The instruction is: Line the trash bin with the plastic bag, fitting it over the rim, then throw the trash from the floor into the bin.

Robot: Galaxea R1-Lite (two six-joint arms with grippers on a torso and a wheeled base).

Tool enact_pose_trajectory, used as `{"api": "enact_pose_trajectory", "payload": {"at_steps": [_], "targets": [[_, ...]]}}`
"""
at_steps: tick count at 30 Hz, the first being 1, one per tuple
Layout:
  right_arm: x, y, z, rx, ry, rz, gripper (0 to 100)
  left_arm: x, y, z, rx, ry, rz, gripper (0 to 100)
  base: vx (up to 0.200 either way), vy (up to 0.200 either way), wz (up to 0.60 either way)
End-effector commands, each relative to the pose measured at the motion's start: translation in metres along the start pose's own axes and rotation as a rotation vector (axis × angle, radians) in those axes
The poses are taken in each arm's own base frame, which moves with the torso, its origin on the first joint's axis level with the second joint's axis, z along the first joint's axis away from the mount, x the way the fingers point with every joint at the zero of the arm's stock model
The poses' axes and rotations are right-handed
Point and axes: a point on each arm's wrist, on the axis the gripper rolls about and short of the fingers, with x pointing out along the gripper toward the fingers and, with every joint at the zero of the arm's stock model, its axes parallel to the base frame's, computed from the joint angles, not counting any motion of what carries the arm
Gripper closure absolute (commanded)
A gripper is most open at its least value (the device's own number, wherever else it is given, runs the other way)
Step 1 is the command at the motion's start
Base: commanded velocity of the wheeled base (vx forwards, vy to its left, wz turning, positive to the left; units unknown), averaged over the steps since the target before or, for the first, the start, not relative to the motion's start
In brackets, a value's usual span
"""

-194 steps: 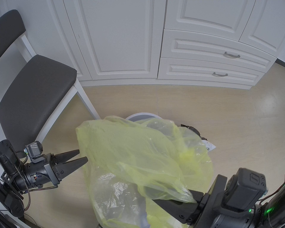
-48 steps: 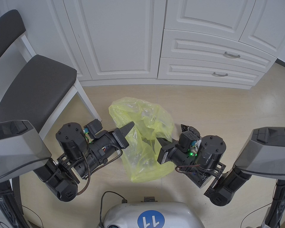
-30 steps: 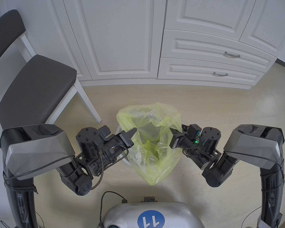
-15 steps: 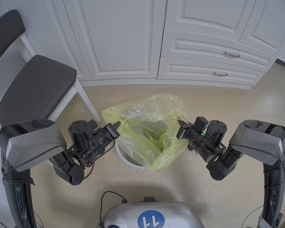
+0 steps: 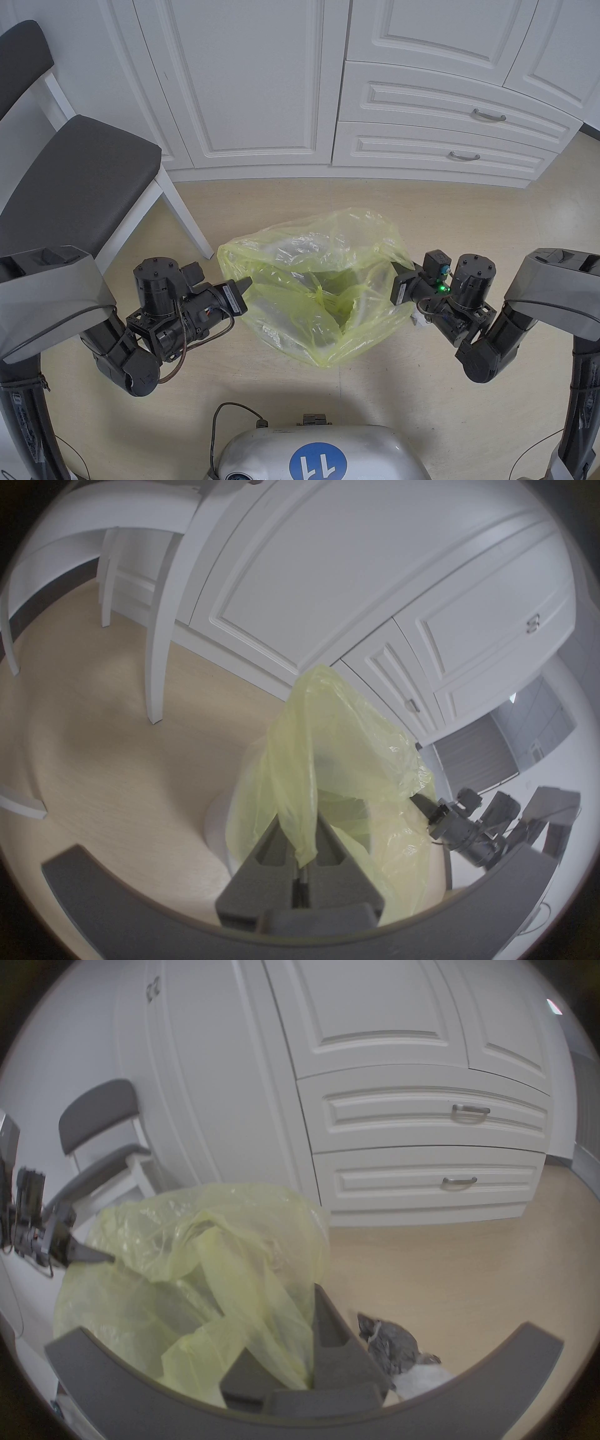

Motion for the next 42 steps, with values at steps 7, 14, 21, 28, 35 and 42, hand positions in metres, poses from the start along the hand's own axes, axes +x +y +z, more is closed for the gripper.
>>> {"api": "enact_pose_trajectory", "payload": {"at_steps": [7, 14, 21, 28, 35, 42], "targets": [[-0.022, 0.03, -0.024, -0.084, 0.153, 0.075, 100, -0.007, -0.003, -0.004, 0.063, 0.065, 0.034, 100, 0.0, 0.0, 0.0], [-0.019, 0.035, -0.043, -0.097, 0.184, 0.028, 100, -0.004, 0.001, -0.005, 0.057, 0.063, 0.04, 100, 0.0, 0.0, 0.0], [-0.043, 0.021, -0.01, -0.15, 0.149, 0.029, 0, -0.006, -0.005, 0.001, 0.067, 0.025, 0.049, 100, 0.0, 0.0, 0.0], [-0.06, -0.001, 0.002, -0.197, 0.139, 0.094, 0, -0.007, -0.019, 0.003, 0.076, 0.001, 0.041, 100, 0.0, 0.0, 0.0], [-0.055, 0.012, 0.002, -0.194, 0.104, 0.133, 0, -0.008, -0.025, 0.008, 0.078, -0.021, 0.027, 100, 0.0, 0.0, 0.0], [-0.031, 0.019, -0.028, -0.197, 0.139, 0.075, 0, -0.005, -0.021, 0.006, 0.074, -0.013, 0.038, 100, 0.0, 0.0, 0.0]]}}
